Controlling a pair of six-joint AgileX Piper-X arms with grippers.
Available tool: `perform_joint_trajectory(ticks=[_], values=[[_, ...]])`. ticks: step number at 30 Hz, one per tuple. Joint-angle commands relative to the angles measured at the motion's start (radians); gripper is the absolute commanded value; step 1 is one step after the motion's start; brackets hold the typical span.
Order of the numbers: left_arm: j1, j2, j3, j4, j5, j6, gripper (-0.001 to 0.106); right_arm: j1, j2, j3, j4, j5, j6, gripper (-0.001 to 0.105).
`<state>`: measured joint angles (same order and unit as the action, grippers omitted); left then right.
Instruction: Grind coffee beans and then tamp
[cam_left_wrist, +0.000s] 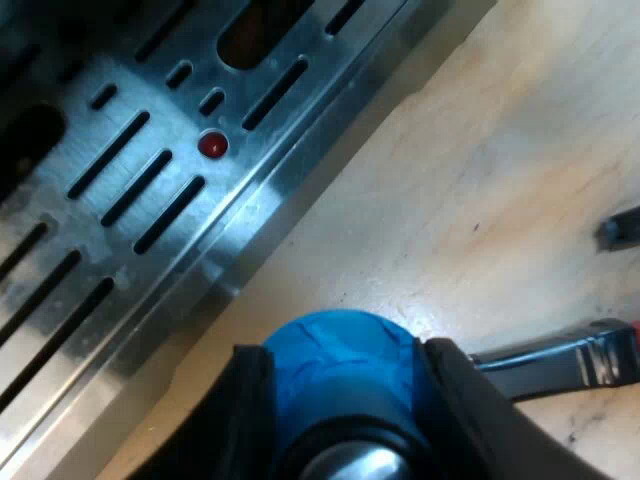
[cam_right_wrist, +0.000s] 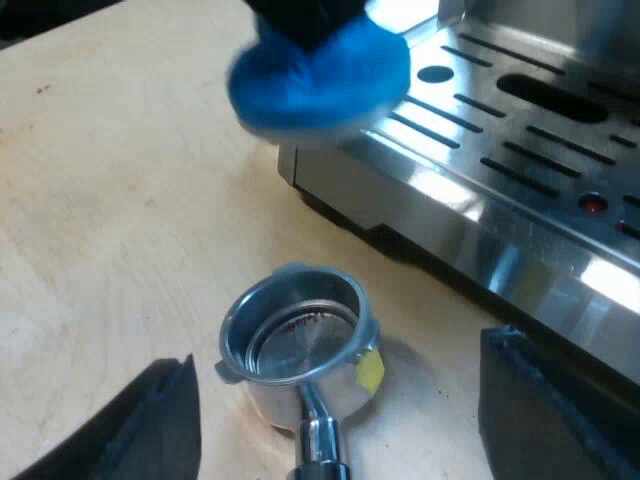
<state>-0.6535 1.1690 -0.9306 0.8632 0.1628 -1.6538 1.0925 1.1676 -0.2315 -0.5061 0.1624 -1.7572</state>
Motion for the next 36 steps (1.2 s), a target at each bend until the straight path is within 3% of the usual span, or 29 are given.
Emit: perform_joint_trajectory(ticks=[1, 5, 12, 16, 20, 36], values=[[-0.002, -0.045, -0.007, 0.004, -0.019, -0.042, 0.000, 0.002, -0.001, -0.006, -0.014, -0.023, -0.019, 0.060], [0.041, -0.077, -0.004, 0.016, 0.010, -0.099, 0.000, 0.031, -0.001, -0.013, -0.024, -0.074, -0.021, 0.060], [0.141, -0.085, -0.004, 0.064, 0.012, -0.091, 0.000, 0.059, -0.001, -0.013, -0.036, -0.074, -0.021, 0.060], [0.193, -0.085, 0.000, 0.110, 0.012, -0.052, 0.000, 0.059, -0.001, -0.013, -0.036, -0.074, -0.021, 0.060], [0.230, -0.091, 0.039, 0.101, 0.012, -0.047, 0.000, 0.059, -0.001, -0.013, -0.036, -0.074, -0.021, 0.060], [0.245, -0.091, 0.231, -0.041, 0.012, -0.049, 0.000, 0.059, -0.001, -0.013, -0.036, -0.074, -0.021, 0.060]])
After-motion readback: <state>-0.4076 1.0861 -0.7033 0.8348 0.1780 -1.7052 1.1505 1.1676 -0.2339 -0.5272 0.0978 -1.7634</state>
